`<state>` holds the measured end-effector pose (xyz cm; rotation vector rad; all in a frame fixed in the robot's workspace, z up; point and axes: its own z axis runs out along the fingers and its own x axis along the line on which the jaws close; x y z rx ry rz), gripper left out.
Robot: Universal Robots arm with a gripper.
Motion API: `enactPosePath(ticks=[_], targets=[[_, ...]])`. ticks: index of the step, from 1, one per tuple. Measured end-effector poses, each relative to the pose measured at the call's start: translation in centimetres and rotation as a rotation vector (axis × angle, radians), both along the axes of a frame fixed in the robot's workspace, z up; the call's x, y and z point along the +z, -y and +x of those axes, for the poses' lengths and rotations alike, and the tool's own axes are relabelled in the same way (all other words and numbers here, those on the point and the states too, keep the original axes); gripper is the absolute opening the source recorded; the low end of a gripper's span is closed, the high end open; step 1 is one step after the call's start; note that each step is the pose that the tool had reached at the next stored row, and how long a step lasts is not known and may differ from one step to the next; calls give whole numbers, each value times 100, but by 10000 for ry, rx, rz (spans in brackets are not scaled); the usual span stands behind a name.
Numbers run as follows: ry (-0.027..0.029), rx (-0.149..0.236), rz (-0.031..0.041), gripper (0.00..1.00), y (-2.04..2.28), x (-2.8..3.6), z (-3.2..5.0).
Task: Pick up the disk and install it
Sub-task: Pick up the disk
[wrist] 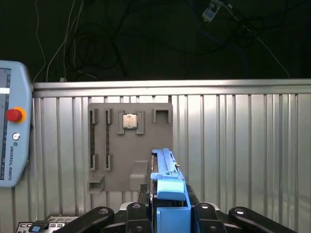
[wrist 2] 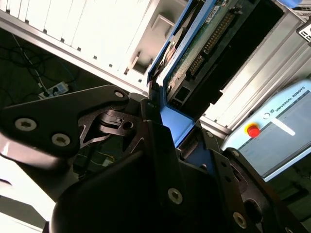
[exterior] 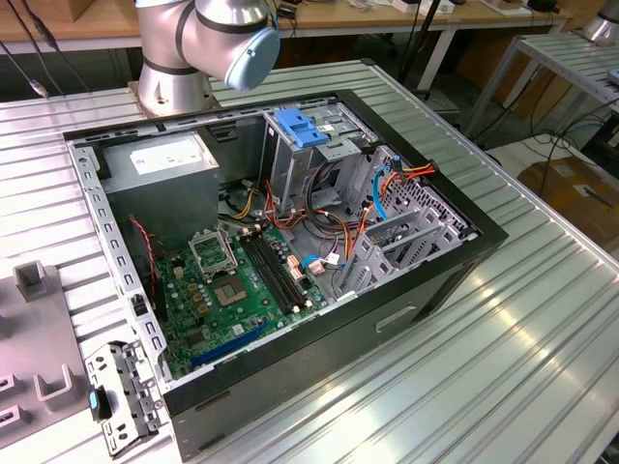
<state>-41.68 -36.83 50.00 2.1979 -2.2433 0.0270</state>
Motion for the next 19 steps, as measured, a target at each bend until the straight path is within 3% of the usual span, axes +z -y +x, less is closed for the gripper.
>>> enactPosePath(ticks=[5,7,9,19], targets=[[1,0,1,37,120,-4,6],[0,0,-1,37,137,-3,45],[-6,0,-1,37,151,-3,163],[-11,0,-1,37,186,-4,568]])
